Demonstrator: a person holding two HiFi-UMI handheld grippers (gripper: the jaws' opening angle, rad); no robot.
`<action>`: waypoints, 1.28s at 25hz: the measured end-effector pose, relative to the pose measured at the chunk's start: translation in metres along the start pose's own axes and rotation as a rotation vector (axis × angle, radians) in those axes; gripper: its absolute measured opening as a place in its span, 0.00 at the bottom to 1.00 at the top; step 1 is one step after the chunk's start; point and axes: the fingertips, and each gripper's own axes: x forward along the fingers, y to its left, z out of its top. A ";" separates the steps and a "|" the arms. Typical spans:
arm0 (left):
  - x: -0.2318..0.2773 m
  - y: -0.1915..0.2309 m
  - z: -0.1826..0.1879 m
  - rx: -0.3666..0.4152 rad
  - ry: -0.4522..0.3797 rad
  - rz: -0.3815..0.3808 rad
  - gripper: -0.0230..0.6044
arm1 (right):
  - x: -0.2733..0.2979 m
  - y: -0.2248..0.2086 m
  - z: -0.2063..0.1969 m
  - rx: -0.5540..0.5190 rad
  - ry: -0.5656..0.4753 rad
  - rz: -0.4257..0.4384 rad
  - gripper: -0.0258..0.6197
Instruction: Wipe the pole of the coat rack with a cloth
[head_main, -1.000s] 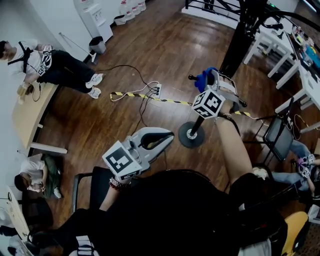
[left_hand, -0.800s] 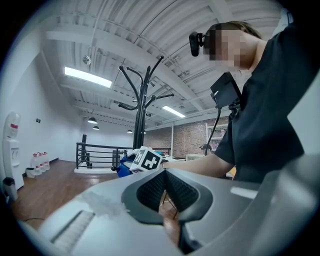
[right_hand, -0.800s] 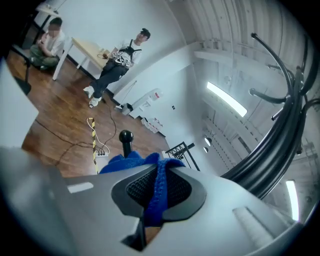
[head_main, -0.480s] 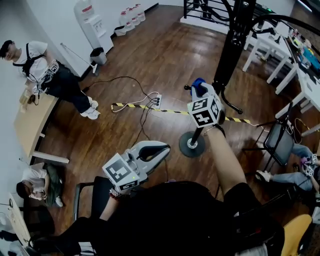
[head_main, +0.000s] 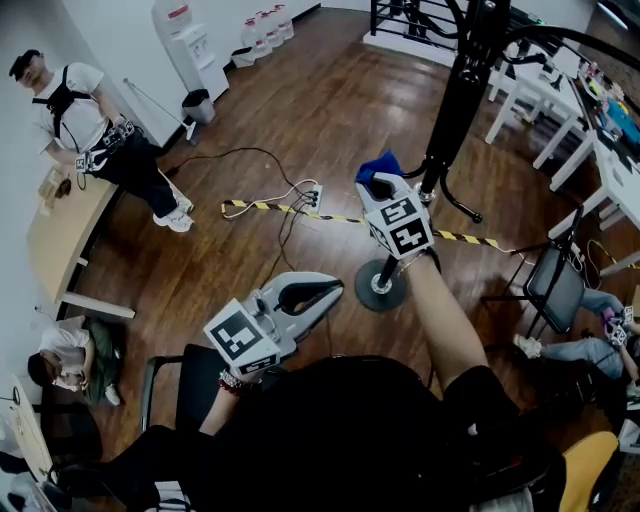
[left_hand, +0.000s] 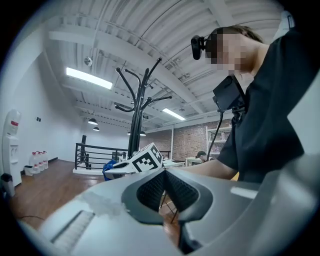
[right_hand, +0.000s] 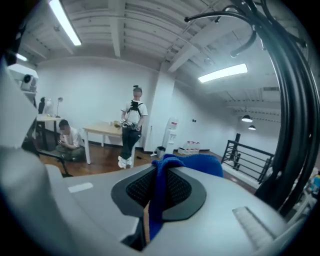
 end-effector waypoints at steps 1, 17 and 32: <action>0.000 0.000 0.002 0.000 -0.004 0.001 0.05 | -0.001 0.009 -0.001 0.029 -0.016 0.064 0.08; 0.019 0.006 0.000 -0.009 -0.015 0.010 0.05 | -0.143 -0.060 0.030 -0.181 -0.236 -0.363 0.08; 0.006 0.017 -0.012 -0.063 0.007 0.039 0.05 | -0.091 -0.114 0.014 -0.489 0.029 -0.613 0.08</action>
